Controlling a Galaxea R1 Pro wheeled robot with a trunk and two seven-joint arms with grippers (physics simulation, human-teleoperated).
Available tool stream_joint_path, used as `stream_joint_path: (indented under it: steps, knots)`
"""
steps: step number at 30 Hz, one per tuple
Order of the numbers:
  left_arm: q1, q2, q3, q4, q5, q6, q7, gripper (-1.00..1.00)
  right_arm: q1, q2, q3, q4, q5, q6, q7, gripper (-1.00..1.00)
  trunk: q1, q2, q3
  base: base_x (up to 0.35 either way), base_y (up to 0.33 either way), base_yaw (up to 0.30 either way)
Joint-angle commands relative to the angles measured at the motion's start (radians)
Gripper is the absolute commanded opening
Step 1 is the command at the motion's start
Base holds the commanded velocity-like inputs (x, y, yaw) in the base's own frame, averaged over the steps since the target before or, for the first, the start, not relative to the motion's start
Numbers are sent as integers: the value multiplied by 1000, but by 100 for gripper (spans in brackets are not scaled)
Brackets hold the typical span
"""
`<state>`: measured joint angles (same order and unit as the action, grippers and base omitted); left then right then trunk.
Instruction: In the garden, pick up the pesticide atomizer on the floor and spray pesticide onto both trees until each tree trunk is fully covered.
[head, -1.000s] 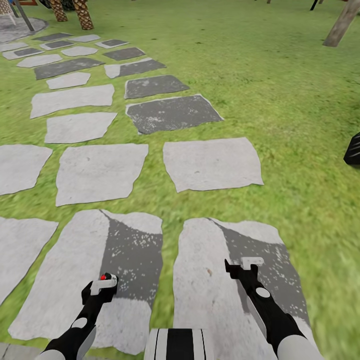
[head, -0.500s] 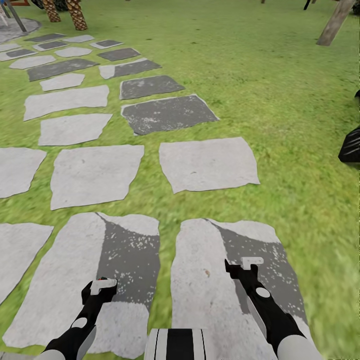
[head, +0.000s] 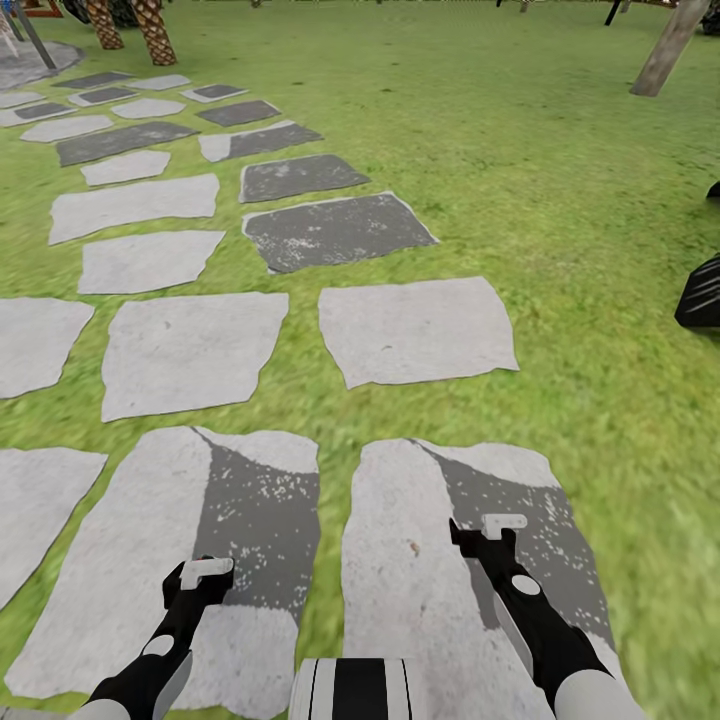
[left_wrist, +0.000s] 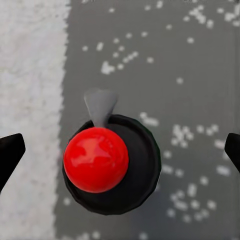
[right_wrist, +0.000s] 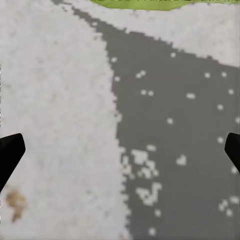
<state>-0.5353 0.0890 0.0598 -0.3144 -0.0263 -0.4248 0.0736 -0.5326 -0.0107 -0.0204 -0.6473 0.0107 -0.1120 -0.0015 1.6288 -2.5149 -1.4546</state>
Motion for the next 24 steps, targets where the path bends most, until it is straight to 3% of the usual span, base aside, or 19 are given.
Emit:
stream_joint_path:
  steps: [1,24]
  knots:
    - [0,0,0,0,0,0,0,100,0,0,0,0,0,0,0,100,0,0,1,0,0,0]
    - [0,0,3,-5,0,0,0,100,0,0,0,1,0,0,0,100,0,0,2,-19,0,14]
